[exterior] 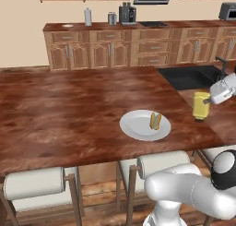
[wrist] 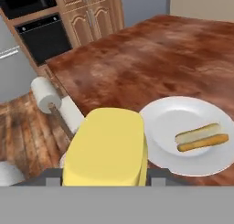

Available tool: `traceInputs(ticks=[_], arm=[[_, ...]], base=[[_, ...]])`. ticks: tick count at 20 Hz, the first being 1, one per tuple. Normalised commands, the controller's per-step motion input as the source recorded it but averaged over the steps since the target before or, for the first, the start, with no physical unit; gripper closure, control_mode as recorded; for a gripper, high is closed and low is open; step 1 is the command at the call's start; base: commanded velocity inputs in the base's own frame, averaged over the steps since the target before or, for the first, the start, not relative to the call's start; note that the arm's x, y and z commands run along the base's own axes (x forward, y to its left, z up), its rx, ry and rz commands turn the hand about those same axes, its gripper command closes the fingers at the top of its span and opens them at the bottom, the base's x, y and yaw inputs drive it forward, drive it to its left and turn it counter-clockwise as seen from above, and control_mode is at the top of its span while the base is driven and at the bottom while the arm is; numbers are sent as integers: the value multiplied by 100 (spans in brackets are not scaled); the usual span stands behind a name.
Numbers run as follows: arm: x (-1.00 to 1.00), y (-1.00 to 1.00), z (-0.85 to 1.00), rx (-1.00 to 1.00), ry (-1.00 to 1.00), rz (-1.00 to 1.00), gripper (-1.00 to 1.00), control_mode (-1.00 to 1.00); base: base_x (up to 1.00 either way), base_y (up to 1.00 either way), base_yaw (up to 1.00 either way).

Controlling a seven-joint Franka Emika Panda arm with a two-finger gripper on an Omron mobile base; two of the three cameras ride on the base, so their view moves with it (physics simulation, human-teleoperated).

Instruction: Move the hot dog bun to the plate on the dining table and place the condiment next to that plate. Then navigate to the fridge and take the sausage and place it on the plate as well.

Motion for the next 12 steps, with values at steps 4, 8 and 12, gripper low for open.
traceInputs(ticks=[4, 8, 12], arm=[[9, -4, -75, 20, -10, 30, 100, -100], [26, -1, -56, 21, -12, 16, 100, -100], [33, -11, -54, 12, -8, 7, 100, -100]], base=[[0, 0, 0], [0, 0, 0], [0, 0, 0]])
